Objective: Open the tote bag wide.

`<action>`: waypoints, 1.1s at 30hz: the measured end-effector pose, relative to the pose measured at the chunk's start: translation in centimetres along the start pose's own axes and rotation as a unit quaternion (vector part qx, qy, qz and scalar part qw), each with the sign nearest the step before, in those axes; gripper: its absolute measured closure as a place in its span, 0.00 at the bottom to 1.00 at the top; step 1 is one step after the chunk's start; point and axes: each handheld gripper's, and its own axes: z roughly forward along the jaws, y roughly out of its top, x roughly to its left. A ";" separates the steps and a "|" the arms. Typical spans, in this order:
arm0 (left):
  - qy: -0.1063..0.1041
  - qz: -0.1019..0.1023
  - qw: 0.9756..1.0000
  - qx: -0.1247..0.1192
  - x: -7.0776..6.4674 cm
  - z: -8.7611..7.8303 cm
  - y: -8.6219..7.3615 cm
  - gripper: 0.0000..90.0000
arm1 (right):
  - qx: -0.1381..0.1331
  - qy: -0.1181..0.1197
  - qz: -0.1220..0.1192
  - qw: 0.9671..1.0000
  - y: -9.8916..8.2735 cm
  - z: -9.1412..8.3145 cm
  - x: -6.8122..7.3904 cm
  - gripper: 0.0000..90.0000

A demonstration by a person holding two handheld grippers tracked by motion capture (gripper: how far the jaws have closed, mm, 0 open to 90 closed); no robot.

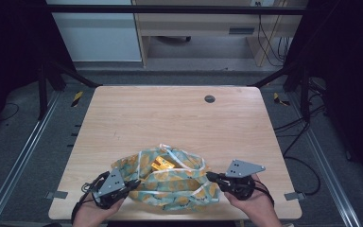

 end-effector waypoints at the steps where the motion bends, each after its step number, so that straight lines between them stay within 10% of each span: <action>1: -0.002 0.006 1.000 0.006 -0.1 0.2 0.0 1.00 | 0.005 0.002 0.004 1.000 -0.5 0.2 -0.1 1.00; 18: -0.015 0.048 0.993 0.108 -0.5 3.9 -0.1 1.00 | 0.105 -0.025 0.007 0.994 -3.3 2.9 -1.1 1.00; 33: 0.003 0.039 0.992 0.120 -0.3 5.2 0.0 1.00 | 0.115 -0.056 0.018 0.992 -3.2 3.7 -2.2 1.00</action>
